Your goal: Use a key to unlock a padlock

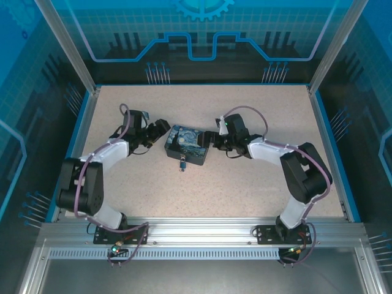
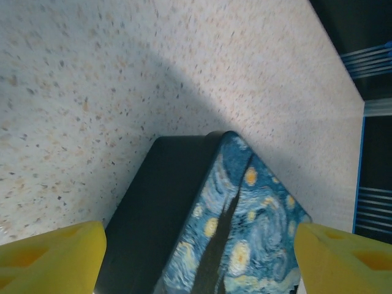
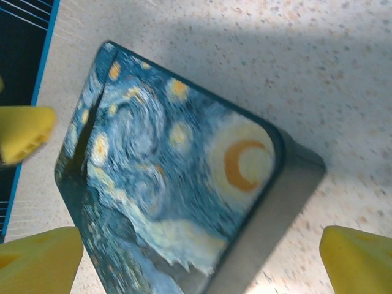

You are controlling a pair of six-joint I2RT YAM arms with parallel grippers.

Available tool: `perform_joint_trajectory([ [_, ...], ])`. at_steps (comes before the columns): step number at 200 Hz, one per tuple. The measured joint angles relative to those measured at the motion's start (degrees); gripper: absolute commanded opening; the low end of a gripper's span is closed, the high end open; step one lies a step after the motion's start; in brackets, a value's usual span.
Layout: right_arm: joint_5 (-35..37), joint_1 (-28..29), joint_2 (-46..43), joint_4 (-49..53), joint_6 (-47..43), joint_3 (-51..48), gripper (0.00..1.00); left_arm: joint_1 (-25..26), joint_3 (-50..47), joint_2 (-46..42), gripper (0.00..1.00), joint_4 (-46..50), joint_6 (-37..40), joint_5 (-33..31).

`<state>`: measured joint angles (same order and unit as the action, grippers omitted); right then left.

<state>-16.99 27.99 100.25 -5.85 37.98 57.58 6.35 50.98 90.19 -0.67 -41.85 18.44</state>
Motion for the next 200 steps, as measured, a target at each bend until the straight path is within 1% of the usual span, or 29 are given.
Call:
perform_joint_trajectory([
  [32,-3.04,-0.26,6.1,0.28,-0.31,7.76,0.92,0.72,0.02,3.45,0.78,-1.86,0.0,3.17],
  [63,-4.92,-1.22,11.23,0.76,-1.57,14.25,0.92,1.64,0.0,3.61,0.77,-2.73,-0.02,3.98],
  [89,-6.32,-2.43,15.06,0.76,-2.89,18.78,0.93,2.27,-0.42,3.17,0.78,-2.97,-0.2,4.0],
  [99,-6.43,-2.75,16.0,0.98,-3.63,20.17,0.95,2.6,-0.92,2.64,0.78,-3.26,-0.24,4.0],
  [110,-5.97,-3.15,16.22,1.38,-4.81,20.83,1.0,2.97,-1.62,1.7,0.79,-3.65,-0.39,3.96],
  [118,-5.22,-3.58,15.98,1.7,-5.79,20.85,1.0,3.15,-2.1,0.85,0.79,-3.61,-0.44,3.91],
  [137,-1.62,-5.31,14.32,3.63,-8.11,20.76,1.0,3.28,-2.89,-1.77,0.81,-3.19,-0.39,3.26],
  [158,1.79,-8.41,8.7,5.75,-10.43,18.47,0.99,3.26,-3.15,-5.05,0.81,-2.64,-0.15,1.64],
  [179,3.34,-10.8,-1.14,5.25,-10.58,11.91,0.89,3.1,-3.17,-7.39,0.81,-2.64,-0.17,0.87],
  [200,2.64,-9.77,-11.54,-0.37,-6.93,0.79,0.81,2.8,-3.17,-7.65,0.8,-2.67,-0.17,0.85],
])
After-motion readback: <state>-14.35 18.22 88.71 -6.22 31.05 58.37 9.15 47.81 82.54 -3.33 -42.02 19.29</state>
